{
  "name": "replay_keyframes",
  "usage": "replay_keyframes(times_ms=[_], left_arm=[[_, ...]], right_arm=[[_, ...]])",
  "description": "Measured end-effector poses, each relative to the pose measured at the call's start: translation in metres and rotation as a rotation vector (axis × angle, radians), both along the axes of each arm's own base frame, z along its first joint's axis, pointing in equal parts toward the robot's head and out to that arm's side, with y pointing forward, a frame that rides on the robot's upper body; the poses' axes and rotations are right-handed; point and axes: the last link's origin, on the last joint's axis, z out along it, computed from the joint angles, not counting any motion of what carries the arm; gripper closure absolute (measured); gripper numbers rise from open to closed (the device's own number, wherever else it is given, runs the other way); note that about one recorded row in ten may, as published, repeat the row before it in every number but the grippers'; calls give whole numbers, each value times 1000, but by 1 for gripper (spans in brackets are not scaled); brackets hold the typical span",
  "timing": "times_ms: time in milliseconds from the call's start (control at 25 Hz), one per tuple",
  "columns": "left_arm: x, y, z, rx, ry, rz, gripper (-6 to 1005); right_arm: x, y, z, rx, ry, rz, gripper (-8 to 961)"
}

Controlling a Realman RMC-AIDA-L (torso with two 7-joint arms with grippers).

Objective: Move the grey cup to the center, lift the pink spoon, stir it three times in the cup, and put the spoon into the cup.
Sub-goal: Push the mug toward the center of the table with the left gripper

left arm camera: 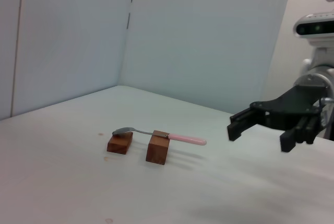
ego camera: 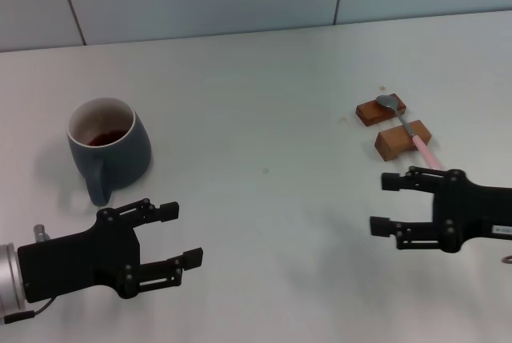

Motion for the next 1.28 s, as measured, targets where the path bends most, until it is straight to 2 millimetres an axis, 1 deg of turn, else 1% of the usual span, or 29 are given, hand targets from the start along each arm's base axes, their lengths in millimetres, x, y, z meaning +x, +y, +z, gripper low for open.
replay_keyframes(times_ms=[120,480,520,560,600,640,680,720,760,800,880,920,1000,1040,1080,1160,1280], left_arm=[[1,0,0,-5,-3,0,195],[2,1,1,-8,-7,3,200],[2,6,13,88,-64,28,207],[2,6,13,88,-64,28,213],[0,8,20,144,-94,40,220],[0,8,20,144,-94,40,227],[-2,10,30,225,-137,57,234],[-9,11,54,437,-239,90,240],[-14,11,64,534,-274,104,247],[-16,11,70,596,-290,109,254],[-16,11,70,596,-290,109,267],[-29,16,89,795,-284,149,274],[-42,26,89,908,-159,174,287],[-42,26,89,908,-159,174,294],[-44,29,87,928,-124,174,301],[-51,38,64,1017,63,134,314],[-51,38,64,1017,63,134,334]], right_arm=[[-1,5,-5,-2,-25,0,134],[0,6,-5,8,-30,-6,137],[1,4,-4,17,-21,-11,137],[1,4,-4,17,-21,-11,138],[2,3,-3,24,-17,-14,138],[3,2,-3,28,-14,-17,138],[4,2,-3,33,-12,-21,139],[5,1,-3,37,-11,-25,139],[6,0,-3,39,-11,-28,139],[6,0,-3,39,-12,-31,140],[7,-2,-3,39,-10,-34,140],[7,-2,-3,39,-10,-35,141],[6,-3,-4,38,-7,-34,141],[6,-3,-5,38,-6,-34,142],[6,-3,-5,38,-5,-33,142],[5,-3,-5,37,-3,-32,143],[5,-3,-5,36,0,-30,144]])
